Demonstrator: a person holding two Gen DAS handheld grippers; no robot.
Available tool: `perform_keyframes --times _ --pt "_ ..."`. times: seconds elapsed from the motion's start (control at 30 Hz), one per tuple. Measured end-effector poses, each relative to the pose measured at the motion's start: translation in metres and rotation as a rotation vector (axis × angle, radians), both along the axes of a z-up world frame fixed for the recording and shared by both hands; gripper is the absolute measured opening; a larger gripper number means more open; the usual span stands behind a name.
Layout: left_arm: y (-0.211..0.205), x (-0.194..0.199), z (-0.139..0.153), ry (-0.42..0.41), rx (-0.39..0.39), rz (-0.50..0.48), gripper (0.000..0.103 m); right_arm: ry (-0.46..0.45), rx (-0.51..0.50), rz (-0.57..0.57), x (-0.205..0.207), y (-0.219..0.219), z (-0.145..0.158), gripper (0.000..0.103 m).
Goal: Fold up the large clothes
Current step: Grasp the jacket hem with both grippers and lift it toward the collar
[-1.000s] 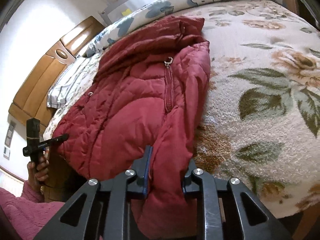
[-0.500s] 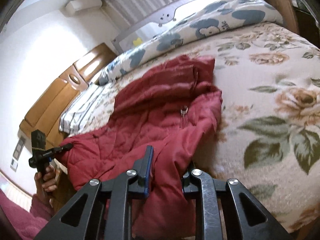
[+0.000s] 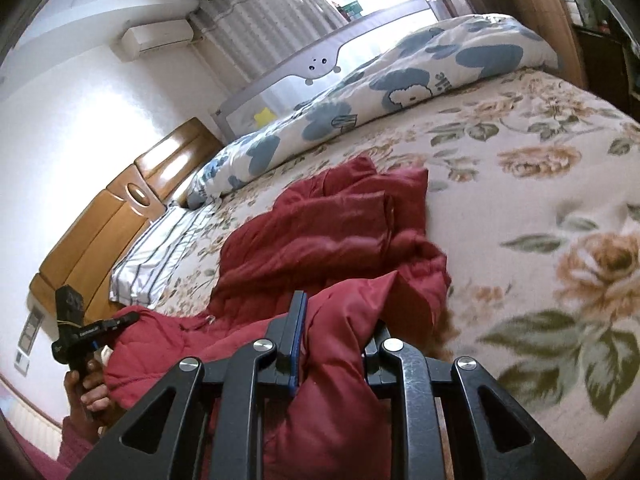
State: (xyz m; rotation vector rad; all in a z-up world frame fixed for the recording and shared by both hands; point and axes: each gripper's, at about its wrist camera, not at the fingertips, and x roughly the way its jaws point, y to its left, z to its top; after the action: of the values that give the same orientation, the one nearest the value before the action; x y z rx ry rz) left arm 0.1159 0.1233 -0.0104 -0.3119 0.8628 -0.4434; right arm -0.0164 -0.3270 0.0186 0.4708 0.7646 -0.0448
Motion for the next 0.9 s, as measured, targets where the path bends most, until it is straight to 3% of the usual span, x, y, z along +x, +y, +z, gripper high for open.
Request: perform_keyframes --times 0.47,0.9 --pt "-0.023 0.087 0.009 -0.001 0.002 0.066 0.017 0.002 -0.026 -0.044 0.087 -0.026 0.003 0.019" --pt "-0.061 0.169 -0.006 -0.005 0.087 0.173 0.018 0.024 -0.035 -0.165 0.167 -0.053 -0.020 0.019"
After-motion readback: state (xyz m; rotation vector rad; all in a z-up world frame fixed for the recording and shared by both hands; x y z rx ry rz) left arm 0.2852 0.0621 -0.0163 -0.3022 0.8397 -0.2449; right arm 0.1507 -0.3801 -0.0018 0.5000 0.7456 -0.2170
